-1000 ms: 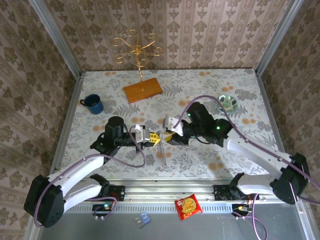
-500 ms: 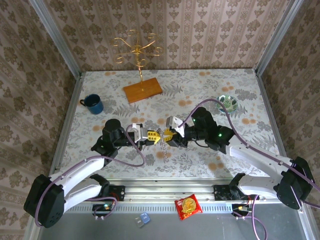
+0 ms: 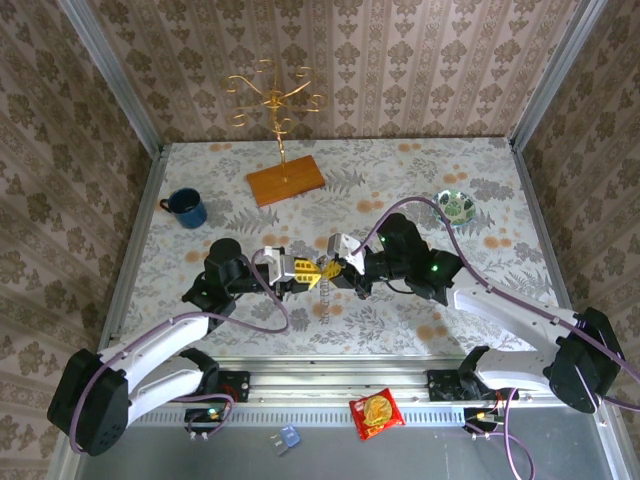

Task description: Put the keys on the keyring

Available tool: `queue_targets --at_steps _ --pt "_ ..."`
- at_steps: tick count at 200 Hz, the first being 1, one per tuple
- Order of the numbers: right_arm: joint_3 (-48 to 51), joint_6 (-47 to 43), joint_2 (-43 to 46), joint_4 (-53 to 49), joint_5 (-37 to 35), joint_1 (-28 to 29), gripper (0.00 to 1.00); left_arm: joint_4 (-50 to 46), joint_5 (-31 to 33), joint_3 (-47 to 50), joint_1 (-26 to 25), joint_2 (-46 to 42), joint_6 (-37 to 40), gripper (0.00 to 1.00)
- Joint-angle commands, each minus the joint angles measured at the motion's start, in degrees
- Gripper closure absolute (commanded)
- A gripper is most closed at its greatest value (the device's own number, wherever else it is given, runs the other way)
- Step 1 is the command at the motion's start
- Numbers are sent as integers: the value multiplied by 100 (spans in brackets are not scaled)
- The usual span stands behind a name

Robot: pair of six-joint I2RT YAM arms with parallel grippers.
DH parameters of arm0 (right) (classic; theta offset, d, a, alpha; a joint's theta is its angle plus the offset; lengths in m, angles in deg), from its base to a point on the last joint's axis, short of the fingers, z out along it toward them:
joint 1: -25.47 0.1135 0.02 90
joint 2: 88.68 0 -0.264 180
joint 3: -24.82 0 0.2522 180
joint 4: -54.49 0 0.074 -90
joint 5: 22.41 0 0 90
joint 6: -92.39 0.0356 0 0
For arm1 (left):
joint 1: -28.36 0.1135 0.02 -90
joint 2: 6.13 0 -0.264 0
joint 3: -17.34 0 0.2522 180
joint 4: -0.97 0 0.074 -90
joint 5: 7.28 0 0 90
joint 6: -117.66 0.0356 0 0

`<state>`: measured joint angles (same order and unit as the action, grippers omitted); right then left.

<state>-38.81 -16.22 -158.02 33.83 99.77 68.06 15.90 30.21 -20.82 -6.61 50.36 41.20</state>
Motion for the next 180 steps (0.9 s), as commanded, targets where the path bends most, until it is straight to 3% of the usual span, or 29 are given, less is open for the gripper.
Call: queue_targets --at_steps 1,28,102,130,152,180 --pt "-396 -442 -94 -628 43 45 100 -363 -29 -147 -37 -141 277 83" --pt "-691 -757 -258 -1137 -17 100 100 -557 -112 -256 -39 -101 399 86" --pt "-924 -931 -425 -1296 29 226 100 -718 -140 -390 -46 -4 547 99" --pt "-446 -361 27 -664 -95 -79 69 -690 -60 -351 -46 -41 547 100" --pt "211 396 641 6 -600 -443 66 -537 121 -265 -55 -98 396 100" --pt "865 1425 1331 281 -2436 -550 58 -547 453 -247 -72 -155 94 100"
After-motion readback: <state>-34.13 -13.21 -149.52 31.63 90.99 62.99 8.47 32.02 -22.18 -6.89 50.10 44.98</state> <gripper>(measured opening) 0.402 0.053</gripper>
